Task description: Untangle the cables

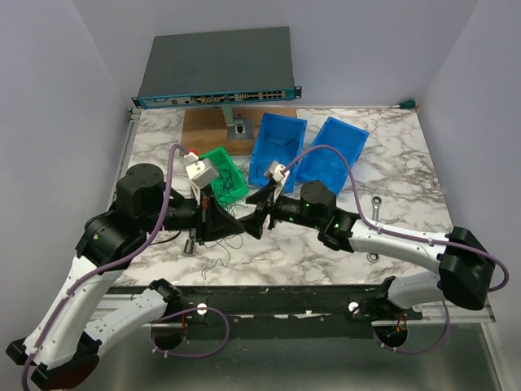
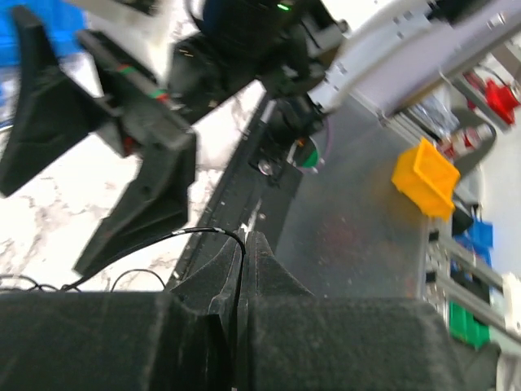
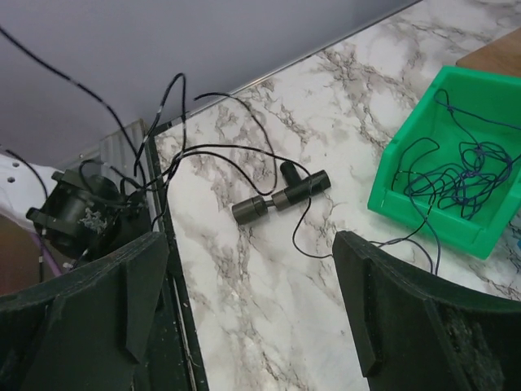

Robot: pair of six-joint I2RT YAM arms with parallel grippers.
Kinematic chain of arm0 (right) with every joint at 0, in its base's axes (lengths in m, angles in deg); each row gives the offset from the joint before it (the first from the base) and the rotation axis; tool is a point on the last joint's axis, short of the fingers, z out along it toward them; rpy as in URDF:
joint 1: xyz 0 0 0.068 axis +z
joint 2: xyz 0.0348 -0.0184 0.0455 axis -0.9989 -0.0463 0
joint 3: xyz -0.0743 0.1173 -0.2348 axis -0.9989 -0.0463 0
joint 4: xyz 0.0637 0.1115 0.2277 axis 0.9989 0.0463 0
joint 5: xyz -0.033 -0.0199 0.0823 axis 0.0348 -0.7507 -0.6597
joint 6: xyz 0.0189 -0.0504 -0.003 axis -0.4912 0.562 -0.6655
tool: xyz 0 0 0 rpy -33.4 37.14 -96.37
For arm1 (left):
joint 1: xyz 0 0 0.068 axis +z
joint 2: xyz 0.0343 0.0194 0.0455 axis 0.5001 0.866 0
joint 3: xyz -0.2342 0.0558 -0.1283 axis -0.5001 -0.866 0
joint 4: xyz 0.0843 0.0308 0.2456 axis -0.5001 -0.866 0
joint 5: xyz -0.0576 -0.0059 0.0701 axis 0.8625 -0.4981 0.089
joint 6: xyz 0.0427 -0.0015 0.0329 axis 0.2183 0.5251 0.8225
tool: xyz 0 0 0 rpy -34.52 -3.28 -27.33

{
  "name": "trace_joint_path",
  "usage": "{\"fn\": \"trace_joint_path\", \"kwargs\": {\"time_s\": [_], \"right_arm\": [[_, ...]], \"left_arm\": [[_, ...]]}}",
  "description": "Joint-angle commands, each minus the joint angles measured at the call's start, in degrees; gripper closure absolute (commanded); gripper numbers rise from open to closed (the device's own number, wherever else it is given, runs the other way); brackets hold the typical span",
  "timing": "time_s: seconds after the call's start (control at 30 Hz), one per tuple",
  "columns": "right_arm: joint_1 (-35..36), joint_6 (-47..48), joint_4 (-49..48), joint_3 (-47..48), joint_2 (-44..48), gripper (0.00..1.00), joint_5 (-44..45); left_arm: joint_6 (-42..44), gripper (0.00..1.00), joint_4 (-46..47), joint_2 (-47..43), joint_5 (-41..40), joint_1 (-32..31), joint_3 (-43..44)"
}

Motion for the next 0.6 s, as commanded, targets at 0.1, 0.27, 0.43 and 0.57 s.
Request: {"fn": "trace_joint_path", "kwargs": {"time_s": [0.1, 0.27, 0.43, 0.57], "right_arm": [[0.4, 3.3, -1.2, 0.3, -0.6, 0.07, -5.6], [0.5, 4.5, -2.3, 0.8, -2.7, 0.03, -12.5], [0.5, 4.3, -4.4, 2.6, -7.0, 0.04, -13.2], [0.9, 3.1, -9.2, 4.9, -10.4, 0.08, -15.0]], "left_arm": [[3.5, 1.0, -1.3, 4.0, 2.2, -9.6, 3.3], [3.3, 1.0, 1.1, 4.6, 4.8, -11.4, 4.8], [1.6, 1.0, 4.9, 4.8, 9.0, -11.8, 5.7], [0.6, 1.0, 7.0, 4.7, 10.8, -11.9, 6.7]]}}
